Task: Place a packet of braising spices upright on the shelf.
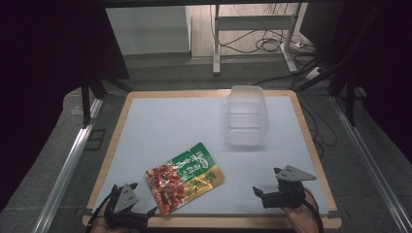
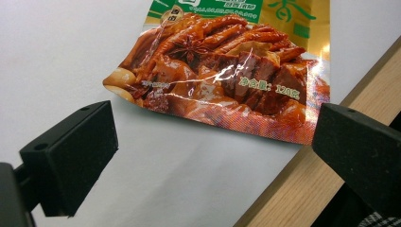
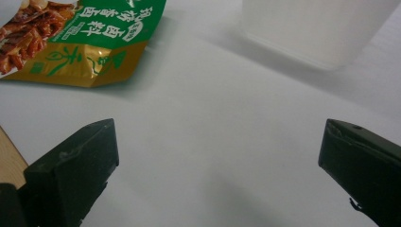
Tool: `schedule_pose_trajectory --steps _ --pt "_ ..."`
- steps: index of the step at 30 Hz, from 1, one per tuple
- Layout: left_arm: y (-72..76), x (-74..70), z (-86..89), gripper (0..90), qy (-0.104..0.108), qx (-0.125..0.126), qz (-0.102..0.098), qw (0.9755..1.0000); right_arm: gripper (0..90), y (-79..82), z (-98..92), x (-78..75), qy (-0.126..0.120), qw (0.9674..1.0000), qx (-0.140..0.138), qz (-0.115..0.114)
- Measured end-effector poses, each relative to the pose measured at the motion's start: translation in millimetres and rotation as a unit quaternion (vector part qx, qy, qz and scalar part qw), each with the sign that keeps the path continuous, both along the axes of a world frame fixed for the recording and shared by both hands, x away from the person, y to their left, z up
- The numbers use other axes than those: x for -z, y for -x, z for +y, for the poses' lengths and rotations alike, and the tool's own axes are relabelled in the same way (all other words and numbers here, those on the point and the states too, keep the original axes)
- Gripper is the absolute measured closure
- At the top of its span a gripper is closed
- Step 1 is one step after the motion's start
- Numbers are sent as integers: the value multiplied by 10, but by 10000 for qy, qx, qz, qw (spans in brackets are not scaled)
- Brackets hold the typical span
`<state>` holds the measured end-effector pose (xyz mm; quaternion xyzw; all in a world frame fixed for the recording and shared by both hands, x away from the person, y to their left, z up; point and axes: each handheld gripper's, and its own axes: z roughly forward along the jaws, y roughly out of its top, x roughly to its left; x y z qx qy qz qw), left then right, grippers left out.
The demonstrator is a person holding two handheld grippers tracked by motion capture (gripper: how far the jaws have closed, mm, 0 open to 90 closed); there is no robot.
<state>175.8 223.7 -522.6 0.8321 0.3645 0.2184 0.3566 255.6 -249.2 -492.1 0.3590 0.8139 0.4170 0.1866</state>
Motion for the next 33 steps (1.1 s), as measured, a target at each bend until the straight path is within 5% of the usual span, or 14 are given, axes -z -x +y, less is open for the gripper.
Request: schedule_pose_trajectory --steps 33 --pt "-2 -14 60 0 295 -148 4 9995 0 -325 460 64 -343 9964 -660 399"
